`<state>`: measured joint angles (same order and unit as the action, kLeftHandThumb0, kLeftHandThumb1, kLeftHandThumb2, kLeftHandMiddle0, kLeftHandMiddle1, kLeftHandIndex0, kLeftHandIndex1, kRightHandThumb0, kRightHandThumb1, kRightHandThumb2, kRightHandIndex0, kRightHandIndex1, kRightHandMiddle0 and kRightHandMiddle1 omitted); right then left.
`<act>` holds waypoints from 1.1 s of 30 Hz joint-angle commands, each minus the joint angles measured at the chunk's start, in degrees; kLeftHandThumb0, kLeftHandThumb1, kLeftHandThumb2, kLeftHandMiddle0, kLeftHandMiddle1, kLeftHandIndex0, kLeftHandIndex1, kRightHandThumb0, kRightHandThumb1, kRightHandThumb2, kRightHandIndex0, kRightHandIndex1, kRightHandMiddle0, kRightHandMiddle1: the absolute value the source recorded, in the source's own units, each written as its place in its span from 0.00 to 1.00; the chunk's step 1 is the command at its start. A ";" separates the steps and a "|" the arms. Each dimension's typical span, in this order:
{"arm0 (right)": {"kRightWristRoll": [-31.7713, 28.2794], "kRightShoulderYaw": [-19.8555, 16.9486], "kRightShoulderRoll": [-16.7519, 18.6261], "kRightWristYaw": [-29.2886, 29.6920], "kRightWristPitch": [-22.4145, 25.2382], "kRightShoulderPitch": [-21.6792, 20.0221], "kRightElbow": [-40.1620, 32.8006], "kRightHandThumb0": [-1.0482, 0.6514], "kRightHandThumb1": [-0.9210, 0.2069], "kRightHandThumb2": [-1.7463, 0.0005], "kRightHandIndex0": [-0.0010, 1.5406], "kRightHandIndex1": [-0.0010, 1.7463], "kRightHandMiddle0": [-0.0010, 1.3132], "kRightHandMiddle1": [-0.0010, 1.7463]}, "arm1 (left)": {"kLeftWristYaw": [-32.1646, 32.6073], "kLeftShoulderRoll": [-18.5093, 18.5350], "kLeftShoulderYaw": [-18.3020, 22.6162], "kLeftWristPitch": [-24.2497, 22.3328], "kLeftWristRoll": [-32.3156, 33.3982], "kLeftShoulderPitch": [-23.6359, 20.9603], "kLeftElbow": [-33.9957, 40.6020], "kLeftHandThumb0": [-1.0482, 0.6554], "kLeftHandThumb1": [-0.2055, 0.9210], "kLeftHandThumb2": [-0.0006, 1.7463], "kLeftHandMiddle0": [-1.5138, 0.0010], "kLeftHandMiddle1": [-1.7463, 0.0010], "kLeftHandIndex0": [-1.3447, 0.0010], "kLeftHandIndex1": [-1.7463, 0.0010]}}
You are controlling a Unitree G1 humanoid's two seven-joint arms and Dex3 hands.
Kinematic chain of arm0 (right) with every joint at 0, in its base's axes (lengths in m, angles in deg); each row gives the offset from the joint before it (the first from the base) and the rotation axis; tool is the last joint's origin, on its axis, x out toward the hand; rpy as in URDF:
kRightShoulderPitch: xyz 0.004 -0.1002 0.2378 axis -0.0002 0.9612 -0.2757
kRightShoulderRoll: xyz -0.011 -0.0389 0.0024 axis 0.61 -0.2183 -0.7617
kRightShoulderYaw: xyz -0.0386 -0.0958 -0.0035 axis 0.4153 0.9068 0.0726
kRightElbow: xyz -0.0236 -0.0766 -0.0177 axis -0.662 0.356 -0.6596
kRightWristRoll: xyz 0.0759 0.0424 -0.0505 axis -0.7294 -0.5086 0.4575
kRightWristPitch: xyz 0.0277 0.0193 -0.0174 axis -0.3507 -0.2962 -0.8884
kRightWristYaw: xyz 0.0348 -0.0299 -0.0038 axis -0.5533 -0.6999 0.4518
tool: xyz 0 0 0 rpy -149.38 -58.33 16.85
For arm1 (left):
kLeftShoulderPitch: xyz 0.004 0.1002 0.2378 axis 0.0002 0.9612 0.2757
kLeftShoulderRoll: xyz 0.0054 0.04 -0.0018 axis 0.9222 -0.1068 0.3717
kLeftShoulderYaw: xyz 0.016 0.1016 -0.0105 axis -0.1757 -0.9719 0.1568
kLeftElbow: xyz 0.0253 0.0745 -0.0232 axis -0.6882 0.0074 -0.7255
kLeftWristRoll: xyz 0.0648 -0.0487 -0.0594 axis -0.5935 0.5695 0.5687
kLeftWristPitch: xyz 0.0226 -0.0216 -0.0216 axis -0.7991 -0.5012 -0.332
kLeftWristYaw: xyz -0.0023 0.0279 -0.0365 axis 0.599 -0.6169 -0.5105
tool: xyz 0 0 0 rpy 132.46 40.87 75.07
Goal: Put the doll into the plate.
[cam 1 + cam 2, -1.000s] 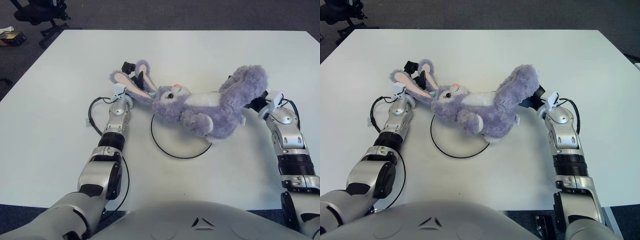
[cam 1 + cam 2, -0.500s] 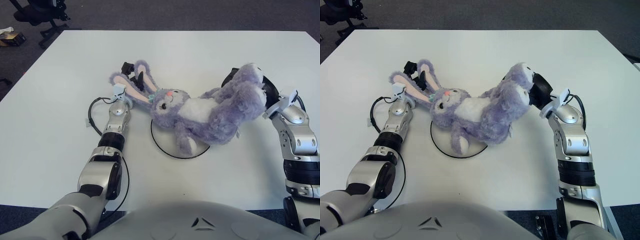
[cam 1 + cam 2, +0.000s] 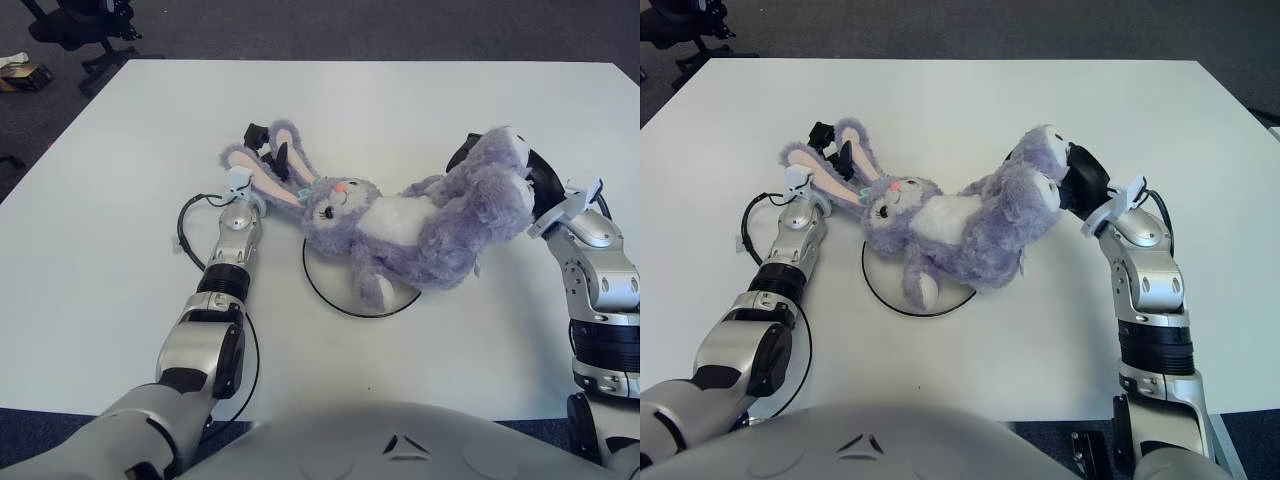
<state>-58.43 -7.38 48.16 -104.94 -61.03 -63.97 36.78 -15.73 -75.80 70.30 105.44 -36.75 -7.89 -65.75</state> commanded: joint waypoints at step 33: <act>7.72 -1.83 1.13 8.18 -11.67 -8.82 26.26 0.61 0.00 0.99 0.57 0.51 0.43 0.74 | 0.24 -0.52 -0.11 -2.18 -0.27 4.66 -2.22 0.40 0.90 0.38 0.48 0.00 0.79 0.00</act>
<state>-49.35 -7.79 48.71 -97.45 -72.66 -71.91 62.12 -15.74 -75.76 70.32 105.73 -36.74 -7.61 -65.52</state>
